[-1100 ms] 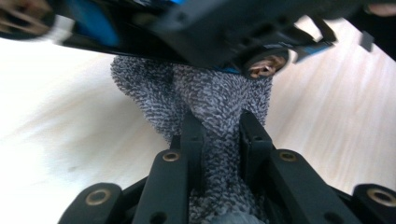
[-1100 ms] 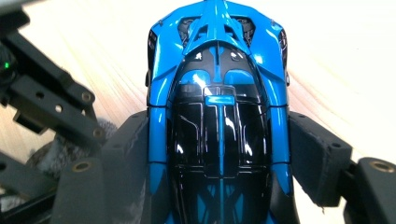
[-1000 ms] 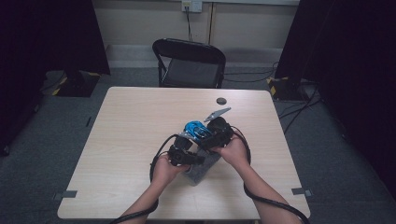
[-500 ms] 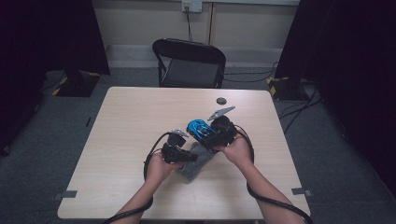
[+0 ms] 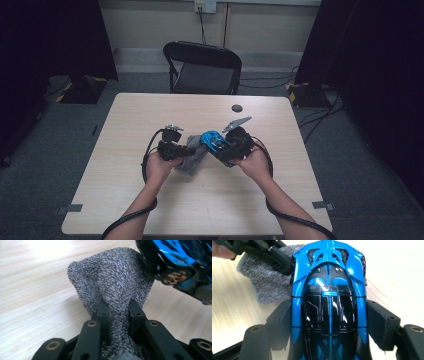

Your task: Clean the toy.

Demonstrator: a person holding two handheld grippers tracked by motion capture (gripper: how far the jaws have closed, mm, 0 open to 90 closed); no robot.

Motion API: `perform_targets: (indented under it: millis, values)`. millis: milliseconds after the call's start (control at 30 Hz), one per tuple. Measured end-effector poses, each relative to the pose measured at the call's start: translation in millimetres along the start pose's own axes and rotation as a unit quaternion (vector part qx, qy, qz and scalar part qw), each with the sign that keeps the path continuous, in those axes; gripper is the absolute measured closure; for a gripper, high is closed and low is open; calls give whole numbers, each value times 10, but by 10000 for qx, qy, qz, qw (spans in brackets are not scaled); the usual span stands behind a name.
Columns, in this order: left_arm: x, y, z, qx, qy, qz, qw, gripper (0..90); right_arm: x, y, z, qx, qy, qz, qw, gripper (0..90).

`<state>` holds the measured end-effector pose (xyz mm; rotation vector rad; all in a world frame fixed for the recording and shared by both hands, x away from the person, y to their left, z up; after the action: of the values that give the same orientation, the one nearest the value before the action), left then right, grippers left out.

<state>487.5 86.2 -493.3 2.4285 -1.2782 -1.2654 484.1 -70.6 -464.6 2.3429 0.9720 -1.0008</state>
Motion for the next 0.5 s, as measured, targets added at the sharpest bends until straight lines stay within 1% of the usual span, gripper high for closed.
perform_targets:
  millis: [67,133,200,267,367,500]
  values:
    - [-2,-1,-26,-4,49,-12,10000,758,-4,-4,6,-16,-17,5,10000,288]
    - [6,11,-39,15,41,-9,10000,758,-5,-3,11,-9,-7,2,10000,288]
    - [19,42,-52,59,68,47,9999,758,-3,2,16,-9,-20,13,10000,288]
    - [26,67,-62,83,78,53,9999,758,2,4,19,-11,-30,19,10000,288]
    - [37,96,-67,95,63,100,9999,758,8,13,30,-10,-35,24,10000,288]
    - [57,149,-68,164,53,151,9997,758,18,23,48,-13,-61,66,10000,288]
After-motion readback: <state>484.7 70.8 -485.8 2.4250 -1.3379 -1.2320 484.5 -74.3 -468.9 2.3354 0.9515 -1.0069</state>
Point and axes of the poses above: each handheld gripper's, and its own axes: x roughly forward along the jaws, z roughly out of its underside, y roughly to its right, the point moved 8 cm from there along x, roughly forward along the jaws, and after that the axes turned 10 degrees about z, right-handed, at the moved point
